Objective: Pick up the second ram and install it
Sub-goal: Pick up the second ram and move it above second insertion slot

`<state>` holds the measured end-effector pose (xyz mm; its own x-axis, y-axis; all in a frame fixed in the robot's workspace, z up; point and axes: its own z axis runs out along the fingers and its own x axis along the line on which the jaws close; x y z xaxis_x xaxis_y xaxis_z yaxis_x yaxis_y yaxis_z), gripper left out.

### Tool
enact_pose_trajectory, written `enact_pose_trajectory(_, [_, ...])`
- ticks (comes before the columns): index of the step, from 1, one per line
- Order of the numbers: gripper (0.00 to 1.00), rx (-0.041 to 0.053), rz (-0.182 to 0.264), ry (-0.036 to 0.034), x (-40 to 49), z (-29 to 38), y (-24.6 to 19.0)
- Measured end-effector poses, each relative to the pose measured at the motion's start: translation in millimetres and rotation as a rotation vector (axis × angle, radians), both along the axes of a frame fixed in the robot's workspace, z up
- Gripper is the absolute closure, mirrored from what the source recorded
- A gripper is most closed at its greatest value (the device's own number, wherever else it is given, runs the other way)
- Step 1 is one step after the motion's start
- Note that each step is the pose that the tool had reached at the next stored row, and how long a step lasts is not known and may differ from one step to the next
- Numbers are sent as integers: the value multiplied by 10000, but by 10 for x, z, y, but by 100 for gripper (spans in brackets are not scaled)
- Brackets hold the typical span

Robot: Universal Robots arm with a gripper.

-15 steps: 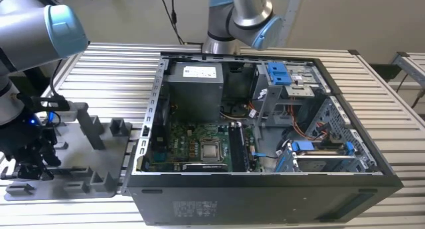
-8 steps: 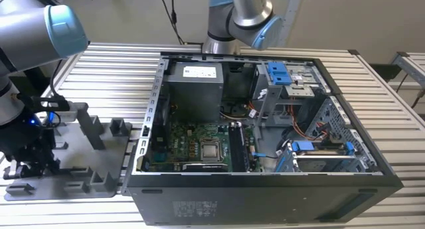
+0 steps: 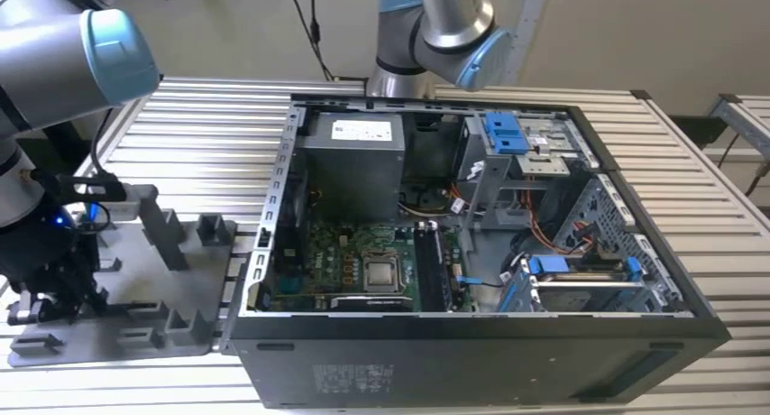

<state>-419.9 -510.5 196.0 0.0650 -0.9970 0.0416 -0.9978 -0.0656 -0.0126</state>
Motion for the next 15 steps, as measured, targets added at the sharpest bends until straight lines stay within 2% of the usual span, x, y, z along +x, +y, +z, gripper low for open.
enact_pose_trajectory(15, [86, 0, 0, 0, -1, -5, 0])
